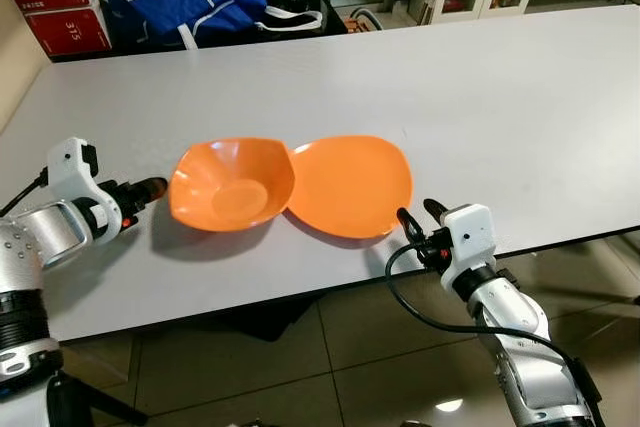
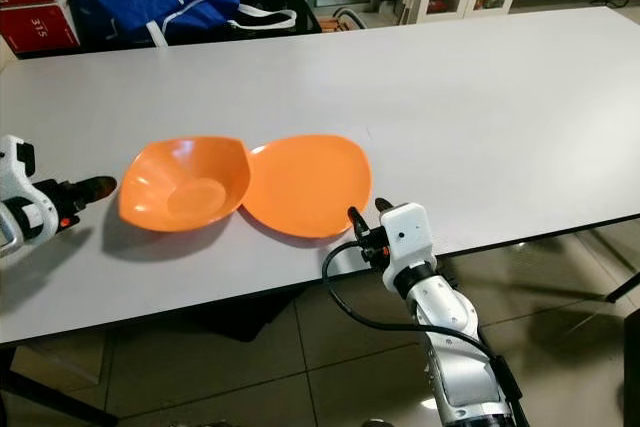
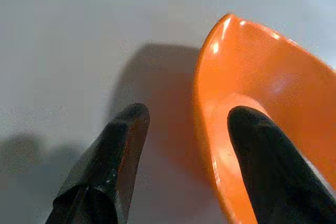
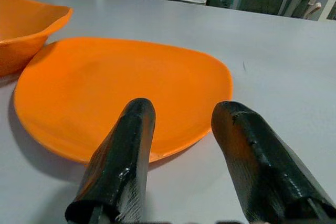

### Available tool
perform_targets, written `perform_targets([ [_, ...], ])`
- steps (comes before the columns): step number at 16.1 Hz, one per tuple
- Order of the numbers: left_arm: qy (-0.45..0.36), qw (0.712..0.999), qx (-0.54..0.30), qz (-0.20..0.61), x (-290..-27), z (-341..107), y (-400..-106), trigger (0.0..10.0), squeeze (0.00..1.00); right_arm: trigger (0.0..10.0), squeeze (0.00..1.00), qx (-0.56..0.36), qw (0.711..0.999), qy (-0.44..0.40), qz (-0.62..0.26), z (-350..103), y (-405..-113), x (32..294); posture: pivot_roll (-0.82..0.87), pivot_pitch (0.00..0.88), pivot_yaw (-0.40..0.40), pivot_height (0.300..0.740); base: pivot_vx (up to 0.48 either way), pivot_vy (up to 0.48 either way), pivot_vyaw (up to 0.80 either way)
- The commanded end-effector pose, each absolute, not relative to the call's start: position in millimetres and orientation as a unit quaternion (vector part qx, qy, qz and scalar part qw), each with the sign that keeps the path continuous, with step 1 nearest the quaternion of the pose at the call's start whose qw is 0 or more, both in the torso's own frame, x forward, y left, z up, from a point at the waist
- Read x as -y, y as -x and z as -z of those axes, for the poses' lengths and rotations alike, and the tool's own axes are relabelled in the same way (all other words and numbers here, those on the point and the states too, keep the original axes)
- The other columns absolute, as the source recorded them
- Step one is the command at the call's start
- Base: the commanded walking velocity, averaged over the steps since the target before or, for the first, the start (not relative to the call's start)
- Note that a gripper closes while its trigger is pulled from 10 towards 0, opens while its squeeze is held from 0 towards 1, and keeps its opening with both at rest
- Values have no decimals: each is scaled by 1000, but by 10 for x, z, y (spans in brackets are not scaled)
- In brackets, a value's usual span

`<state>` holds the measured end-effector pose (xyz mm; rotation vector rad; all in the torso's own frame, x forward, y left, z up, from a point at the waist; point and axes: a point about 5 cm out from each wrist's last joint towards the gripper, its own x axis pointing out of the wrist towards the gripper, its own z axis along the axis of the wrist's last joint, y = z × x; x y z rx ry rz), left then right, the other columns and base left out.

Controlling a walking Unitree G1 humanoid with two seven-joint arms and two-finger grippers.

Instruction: Setting the table

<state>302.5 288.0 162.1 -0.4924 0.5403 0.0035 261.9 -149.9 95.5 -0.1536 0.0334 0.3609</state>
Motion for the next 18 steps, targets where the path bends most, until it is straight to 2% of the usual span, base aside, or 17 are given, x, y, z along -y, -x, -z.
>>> perform_targets([
  [1,253,936,-242,14,-2837,-1680,-3093,10000,0,10000,0,-19,981,75,-180,-973,-2604,1505,-193,20,63,740,0,0,0],
  [8,260,932,-251,26,-2735,-1594,-3149,10000,0,10000,0,-16,981,75,-178,-991,-2586,1513,-203,28,66,740,0,0,0],
  [14,250,935,-252,14,-2809,-1600,-3156,10000,0,10000,0,-21,981,74,-177,-972,-2568,1504,-199,33,72,740,0,0,0],
  [18,254,930,-263,25,-2711,-1524,-3175,10000,0,10000,0,-21,981,73,-179,-981,-2573,1485,-205,35,72,740,0,0,0],
])
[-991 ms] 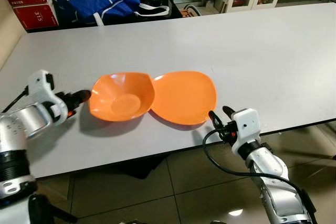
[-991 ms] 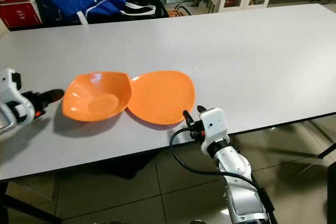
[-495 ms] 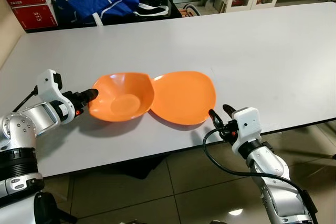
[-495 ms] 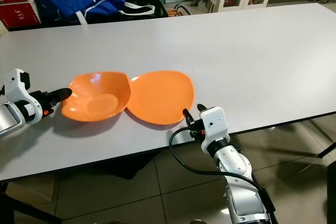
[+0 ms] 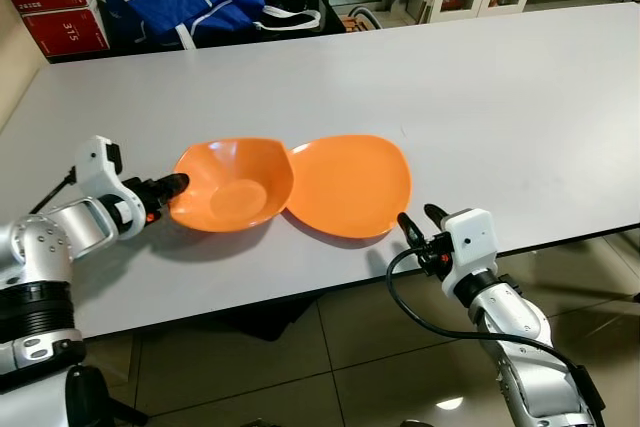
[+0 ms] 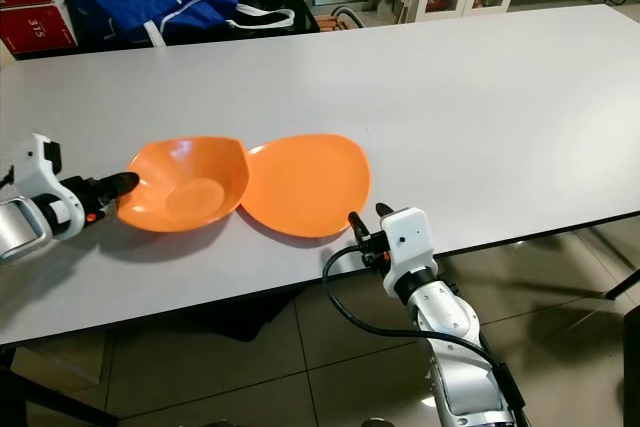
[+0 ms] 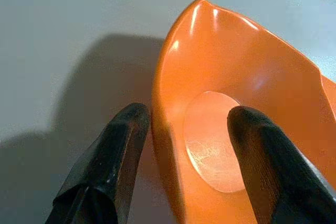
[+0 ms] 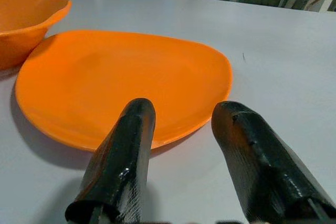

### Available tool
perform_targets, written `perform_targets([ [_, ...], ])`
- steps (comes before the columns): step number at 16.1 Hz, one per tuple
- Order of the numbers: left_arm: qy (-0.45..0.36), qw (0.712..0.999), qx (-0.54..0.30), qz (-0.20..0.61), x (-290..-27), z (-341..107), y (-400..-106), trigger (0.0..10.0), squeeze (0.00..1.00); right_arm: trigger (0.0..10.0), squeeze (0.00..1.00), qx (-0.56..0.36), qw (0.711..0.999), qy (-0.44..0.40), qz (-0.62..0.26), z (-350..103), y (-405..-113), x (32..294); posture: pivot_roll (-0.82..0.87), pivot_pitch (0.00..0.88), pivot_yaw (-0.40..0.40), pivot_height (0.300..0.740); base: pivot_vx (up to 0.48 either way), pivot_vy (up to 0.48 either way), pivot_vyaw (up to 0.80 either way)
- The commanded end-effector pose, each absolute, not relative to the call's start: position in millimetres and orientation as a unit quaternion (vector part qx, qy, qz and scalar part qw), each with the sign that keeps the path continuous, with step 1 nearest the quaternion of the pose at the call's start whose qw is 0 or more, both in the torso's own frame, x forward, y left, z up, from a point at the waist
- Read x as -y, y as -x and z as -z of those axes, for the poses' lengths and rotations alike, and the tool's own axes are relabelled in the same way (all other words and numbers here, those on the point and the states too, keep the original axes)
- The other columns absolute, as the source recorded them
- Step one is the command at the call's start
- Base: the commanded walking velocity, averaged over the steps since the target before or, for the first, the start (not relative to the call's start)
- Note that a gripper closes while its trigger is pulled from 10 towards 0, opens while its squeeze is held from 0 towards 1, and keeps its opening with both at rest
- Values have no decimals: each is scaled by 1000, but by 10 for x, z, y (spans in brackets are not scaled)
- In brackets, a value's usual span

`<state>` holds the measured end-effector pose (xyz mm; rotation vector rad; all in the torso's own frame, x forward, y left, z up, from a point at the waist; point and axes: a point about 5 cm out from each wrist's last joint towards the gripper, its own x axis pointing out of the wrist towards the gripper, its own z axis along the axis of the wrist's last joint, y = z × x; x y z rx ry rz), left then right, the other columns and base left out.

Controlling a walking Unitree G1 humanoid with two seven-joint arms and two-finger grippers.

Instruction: Setting the table

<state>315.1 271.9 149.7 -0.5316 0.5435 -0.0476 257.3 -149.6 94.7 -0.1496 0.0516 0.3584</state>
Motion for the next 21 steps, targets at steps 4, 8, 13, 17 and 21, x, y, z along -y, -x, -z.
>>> perform_targets([
  [4,251,930,-266,31,-2660,-1504,-3218,10000,0,10000,0,-22,981,75,-178,-987,-2575,1504,-211,36,74,740,0,0,0],
  [8,243,927,-283,26,-2633,-1430,-3216,10000,0,10000,0,-24,981,75,-177,-983,-2569,1507,-213,38,74,740,0,0,0],
  [13,225,930,-289,29,-2596,-1395,-3229,0,0,10000,0,-25,981,75,-177,-983,-2567,1504,-215,42,75,740,0,0,0],
  [17,223,932,-283,28,-2595,-1409,-3249,0,0,10000,0,-27,981,76,-176,-977,-2554,1504,-216,46,77,740,0,0,0],
  [21,203,942,-266,37,-2602,-1481,-3271,2353,0,10000,0,-29,981,76,-178,-972,-2542,1501,-218,49,79,740,0,0,0],
])
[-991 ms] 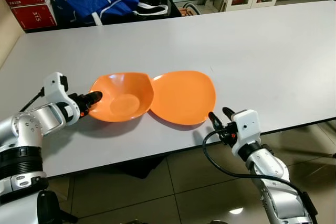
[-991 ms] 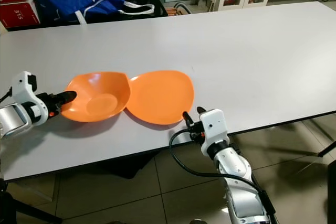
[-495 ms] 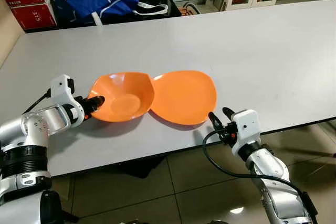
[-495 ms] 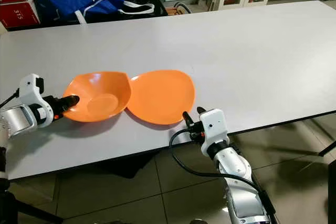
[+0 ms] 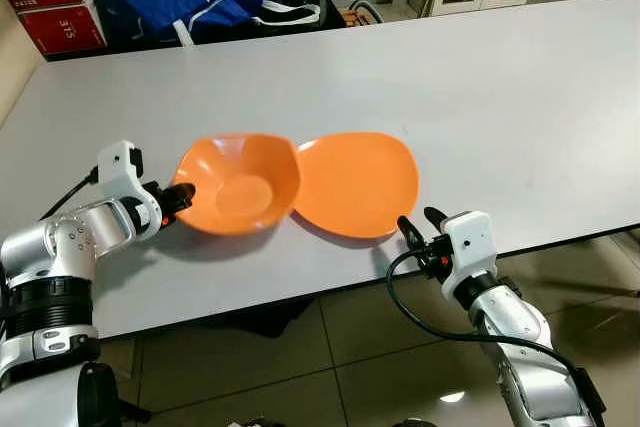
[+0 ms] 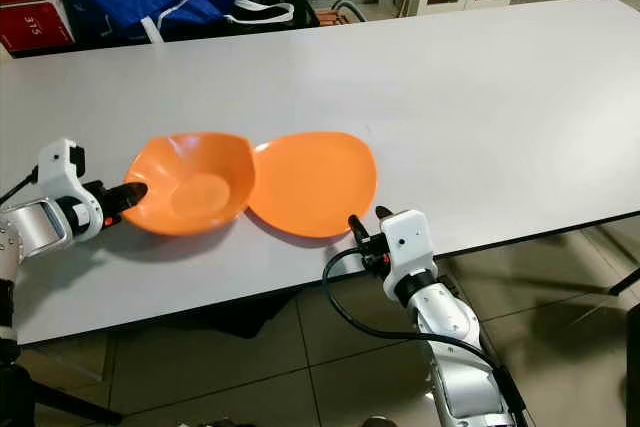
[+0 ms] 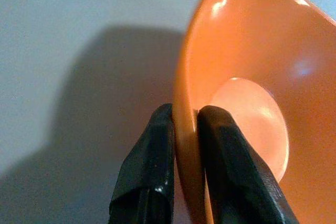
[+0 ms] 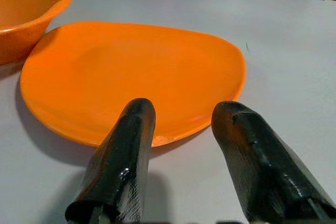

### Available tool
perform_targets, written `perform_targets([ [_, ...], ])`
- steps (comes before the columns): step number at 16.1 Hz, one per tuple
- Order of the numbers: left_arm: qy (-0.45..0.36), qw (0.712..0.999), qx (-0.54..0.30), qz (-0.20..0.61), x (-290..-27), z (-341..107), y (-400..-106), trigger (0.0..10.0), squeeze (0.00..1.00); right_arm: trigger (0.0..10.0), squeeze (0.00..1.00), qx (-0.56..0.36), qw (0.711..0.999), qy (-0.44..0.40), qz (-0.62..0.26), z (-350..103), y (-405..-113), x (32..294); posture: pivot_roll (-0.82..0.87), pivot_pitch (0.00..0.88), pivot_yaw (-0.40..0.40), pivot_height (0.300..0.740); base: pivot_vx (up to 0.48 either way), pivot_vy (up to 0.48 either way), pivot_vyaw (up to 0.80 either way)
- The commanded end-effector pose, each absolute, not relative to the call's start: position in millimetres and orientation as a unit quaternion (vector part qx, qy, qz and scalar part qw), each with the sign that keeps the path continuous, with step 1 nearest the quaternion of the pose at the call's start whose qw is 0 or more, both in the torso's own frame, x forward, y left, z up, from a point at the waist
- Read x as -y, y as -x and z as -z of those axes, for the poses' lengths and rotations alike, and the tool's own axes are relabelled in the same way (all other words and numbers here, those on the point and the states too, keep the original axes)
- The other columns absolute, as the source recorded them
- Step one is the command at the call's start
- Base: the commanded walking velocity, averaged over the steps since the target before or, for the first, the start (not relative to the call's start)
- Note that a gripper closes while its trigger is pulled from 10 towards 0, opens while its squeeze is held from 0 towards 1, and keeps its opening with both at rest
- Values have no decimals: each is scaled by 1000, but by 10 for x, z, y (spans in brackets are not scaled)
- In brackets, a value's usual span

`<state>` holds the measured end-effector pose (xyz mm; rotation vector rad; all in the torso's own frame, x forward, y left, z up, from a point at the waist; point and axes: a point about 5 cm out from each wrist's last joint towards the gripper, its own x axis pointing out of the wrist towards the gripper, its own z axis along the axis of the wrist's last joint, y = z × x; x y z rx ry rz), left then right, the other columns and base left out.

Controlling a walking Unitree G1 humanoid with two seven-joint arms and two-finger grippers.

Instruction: Setting the table

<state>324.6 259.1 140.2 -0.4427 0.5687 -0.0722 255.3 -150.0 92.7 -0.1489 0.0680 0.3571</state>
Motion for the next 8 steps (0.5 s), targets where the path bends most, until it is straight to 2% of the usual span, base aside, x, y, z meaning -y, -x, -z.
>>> perform_targets([
  [1,192,945,-263,34,-2618,-1503,-3276,9333,0,10000,0,-29,981,76,-178,-972,-2542,1502,-218,49,79,740,0,0,0],
  [2,180,948,-260,29,-2638,-1519,-3282,10000,0,10000,0,-29,981,76,-177,-971,-2543,1503,-217,48,79,740,0,0,0],
  [3,177,949,-261,27,-2653,-1512,-3282,10000,0,10000,0,-30,981,76,-177,-970,-2544,1500,-216,48,79,740,0,0,0],
  [4,181,948,-262,25,-2661,-1495,-3279,0,0,10000,0,-31,981,77,-178,-970,-2546,1498,-215,48,79,740,0,0,0],
  [8,195,949,-248,13,-2704,-1563,-3292,0,0,10000,0,-32,980,78,-179,-968,-2547,1497,-216,48,79,740,0,0,0],
])
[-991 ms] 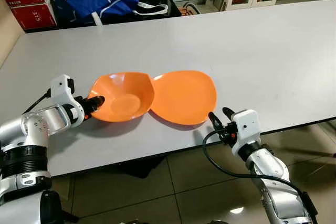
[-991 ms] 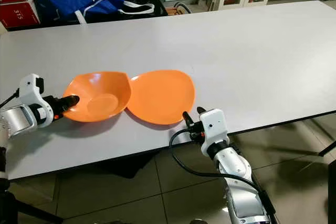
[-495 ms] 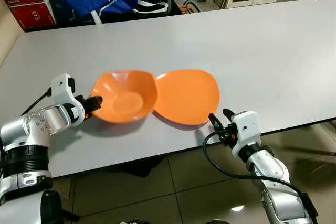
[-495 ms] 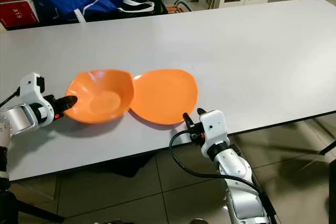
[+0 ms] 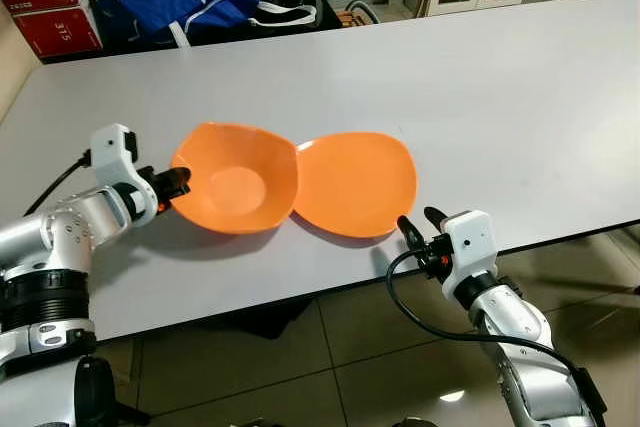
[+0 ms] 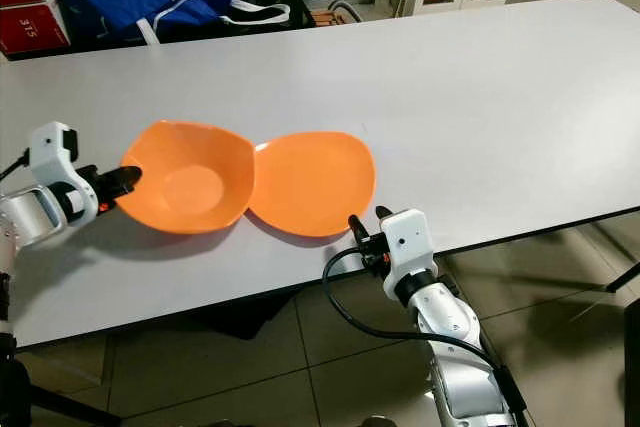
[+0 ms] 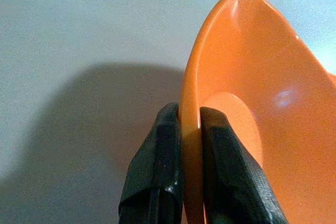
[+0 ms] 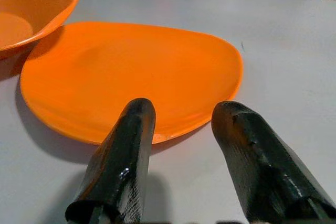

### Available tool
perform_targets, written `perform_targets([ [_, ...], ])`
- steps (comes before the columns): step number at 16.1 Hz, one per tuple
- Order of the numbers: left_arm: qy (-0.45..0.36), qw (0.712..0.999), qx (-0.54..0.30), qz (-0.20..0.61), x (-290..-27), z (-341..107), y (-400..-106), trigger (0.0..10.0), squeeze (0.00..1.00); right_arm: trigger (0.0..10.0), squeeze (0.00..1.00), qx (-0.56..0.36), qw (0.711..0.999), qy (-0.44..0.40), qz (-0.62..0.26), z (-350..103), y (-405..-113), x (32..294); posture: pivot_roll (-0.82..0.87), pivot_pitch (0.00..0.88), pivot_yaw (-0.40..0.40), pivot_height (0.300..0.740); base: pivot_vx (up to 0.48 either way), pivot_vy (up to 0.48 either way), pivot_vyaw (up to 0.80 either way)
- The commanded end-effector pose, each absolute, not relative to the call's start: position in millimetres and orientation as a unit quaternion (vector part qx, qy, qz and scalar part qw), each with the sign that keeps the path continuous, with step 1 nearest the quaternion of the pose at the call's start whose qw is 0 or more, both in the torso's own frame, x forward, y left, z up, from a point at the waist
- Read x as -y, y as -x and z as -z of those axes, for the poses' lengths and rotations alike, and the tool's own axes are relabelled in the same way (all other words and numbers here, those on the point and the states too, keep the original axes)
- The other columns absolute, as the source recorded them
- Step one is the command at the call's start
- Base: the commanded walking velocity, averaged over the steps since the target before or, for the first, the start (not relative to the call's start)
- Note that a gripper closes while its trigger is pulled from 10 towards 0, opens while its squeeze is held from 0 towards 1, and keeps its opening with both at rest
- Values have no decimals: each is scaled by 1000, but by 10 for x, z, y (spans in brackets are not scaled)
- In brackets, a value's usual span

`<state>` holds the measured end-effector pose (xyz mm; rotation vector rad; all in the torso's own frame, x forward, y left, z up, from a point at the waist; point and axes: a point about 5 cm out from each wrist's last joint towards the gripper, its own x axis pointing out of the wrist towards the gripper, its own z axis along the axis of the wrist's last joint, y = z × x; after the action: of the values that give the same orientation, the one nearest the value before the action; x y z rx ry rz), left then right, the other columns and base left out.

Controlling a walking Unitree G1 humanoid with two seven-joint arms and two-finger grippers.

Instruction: Setting the table

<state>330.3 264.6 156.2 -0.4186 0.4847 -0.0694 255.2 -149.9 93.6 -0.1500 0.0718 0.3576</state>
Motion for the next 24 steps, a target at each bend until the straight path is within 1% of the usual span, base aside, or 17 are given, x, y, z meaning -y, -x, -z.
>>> perform_targets([
  [1,197,952,-234,13,-2713,-1644,-3308,0,0,10000,0,-33,980,78,-180,-967,-2546,1497,-215,47,76,740,0,0,0],
  [3,198,961,-191,15,-2719,-1852,-3354,0,0,10000,0,-33,980,78,-182,-974,-2547,1493,-214,45,73,740,0,0,0],
  [5,182,976,-116,28,-2681,-2111,-3400,0,0,10000,0,-32,980,77,-182,-974,-2555,1495,-213,38,73,740,0,0,0],
  [7,124,991,-35,20,-2637,-2296,-3406,0,0,10000,0,-28,981,75,-177,-978,-2570,1495,-212,33,72,740,0,0,0],
  [8,134,991,-7,21,-2601,-2340,-3399,0,0,10000,0,-28,981,75,-178,-978,-2573,1492,-214,30,72,740,0,0,0],
  [9,161,986,40,13,-2599,-2432,-3375,0,0,10000,0,-28,980,77,-179,-972,-2579,1491,-212,23,69,740,0,0,0],
  [10,167,985,45,12,-2601,-2442,-3372,0,0,10000,0,-28,980,77,-179,-971,-2580,1491,-212,23,69,740,0,0,0],
  [12,134,989,66,-6,-2615,-2450,-3347,0,0,10000,0,-26,981,77,-179,-971,-2596,1493,-209,15,68,740,0,0,0],
  [14,131,988,79,-8,-2587,-2434,-3326,0,0,10000,0,-25,981,76,-179,-977,-2605,1488,-208,11,68,740,0,0,0],
  [16,29,994,106,-9,-2468,-2366,-3254,0,0,10000,0,-6,984,71,-161,-1031,-2632,1515,-204,3,71,740,0,0,0],
  [17,7,993,116,-14,-2400,-2286,-3187,0,0,10000,0,33,991,61,-116,-1199,-2712,1609,-205,2,74,740,0,0,0],
  [18,7,994,112,-15,-2339,-2181,-3129,0,0,10000,0,70,992,55,-90,-1391,-2794,1659,-208,2,78,740,0,0,0],
  [20,4,994,108,-10,-2266,-2098,-3071,0,0,10000,0,95,990,54,-86,-1548,-2867,1665,-208,2,79,740,0,0,0],
  [21,6,994,109,-10,-2260,-2097,-3065,0,0,10000,0,97,990,55,-86,-1560,-2873,1665,-208,2,79,740,0,0,0],
  [22,-11,991,129,-15,-2250,-2169,-3022,0,0,10000,0,97,990,57,-88,-1559,-2883,1668,-203,0,74,740,0,0,0],
  [23,-45,984,173,-29,-2247,-2329,-2955,0,0,10000,0,93,990,60,-90,-1523,-2868,1668,-198,0,72,740,0,0,0],
  [24,-64,979,190,-35,-2232,-2395,-2925,0,0,10000,0,91,990,61,-91,-1493,-2847,1651,-195,0,71,740,0,0,0],
])
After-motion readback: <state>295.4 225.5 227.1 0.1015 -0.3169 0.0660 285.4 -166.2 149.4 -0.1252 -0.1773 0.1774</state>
